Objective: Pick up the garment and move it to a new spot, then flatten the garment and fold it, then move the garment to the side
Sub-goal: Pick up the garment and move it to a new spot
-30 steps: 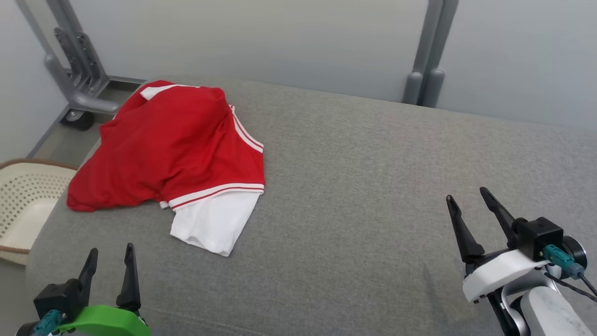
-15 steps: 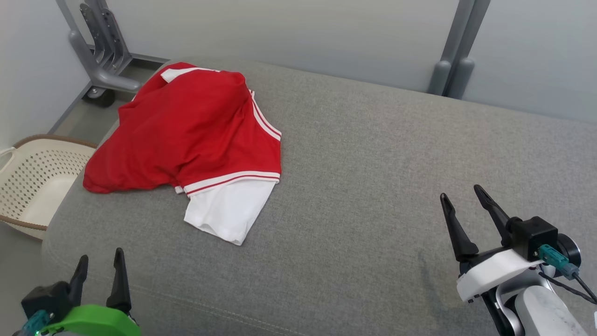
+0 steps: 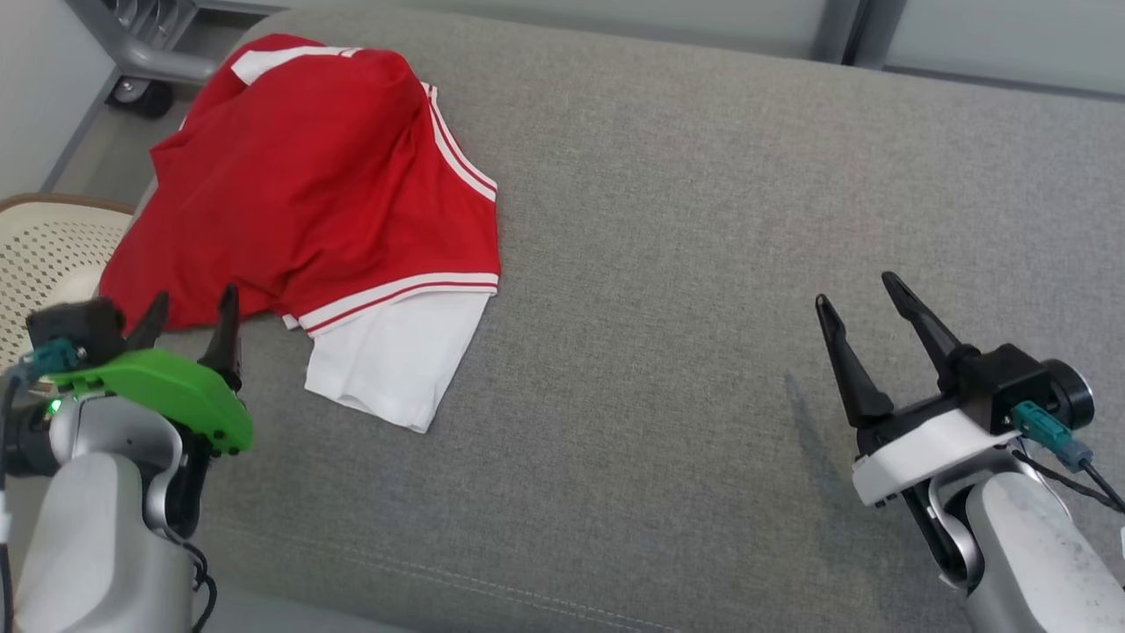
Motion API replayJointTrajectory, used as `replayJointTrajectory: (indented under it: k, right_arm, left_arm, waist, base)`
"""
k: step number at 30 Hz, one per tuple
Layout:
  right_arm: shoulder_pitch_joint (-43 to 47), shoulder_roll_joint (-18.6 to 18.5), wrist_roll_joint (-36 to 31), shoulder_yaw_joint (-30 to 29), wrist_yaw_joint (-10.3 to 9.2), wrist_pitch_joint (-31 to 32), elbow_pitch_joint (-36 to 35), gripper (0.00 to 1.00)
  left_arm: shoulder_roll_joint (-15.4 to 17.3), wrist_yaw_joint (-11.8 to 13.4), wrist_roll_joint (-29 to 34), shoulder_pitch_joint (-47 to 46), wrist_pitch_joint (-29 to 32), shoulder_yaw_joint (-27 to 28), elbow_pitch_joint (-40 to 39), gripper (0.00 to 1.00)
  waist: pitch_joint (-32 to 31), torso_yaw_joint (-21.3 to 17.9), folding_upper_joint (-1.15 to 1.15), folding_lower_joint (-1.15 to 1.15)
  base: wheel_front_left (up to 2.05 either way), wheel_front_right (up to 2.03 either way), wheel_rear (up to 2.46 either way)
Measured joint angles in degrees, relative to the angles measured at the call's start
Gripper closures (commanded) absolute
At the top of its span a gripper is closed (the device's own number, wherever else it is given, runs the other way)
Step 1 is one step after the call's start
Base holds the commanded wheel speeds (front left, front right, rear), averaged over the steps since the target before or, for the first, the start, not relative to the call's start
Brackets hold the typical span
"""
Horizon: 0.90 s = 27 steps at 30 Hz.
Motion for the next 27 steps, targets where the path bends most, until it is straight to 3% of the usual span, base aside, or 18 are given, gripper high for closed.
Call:
replayJointTrajectory:
  k: [11,17,27]
  right_arm:
    - [-5.94,-2.14,-0.91,-0.4,0.56,0.0,-0.82,0.0]
    - [-7.72,-2.13,-0.91,-0.37,0.87,-0.01,-0.12,0.0]
    - [-8.28,-2.09,-0.9,-0.94,1.03,-0.01,0.58,0.0]
  left_arm:
    - [0.22,3.14,-1.77,-10.93,7.36,2.21,4.94,0.0]
    - [0.71,5.11,-1.72,-11.95,7.88,3.41,9.32,0.0]
    - [0.94,5.57,-1.58,-14.32,8.29,3.27,13.63,0.0]
  waist:
    - [8.59,-2.44,0.0,0.0]
    - [11.81,-4.23,0.0,0.0]
    - [13.35,-5.96,0.0,0.0]
  base:
    - [0.0,0.0,0.0]
    - [0.0,0.0,0.0]
    - [0.0,0.0,0.0]
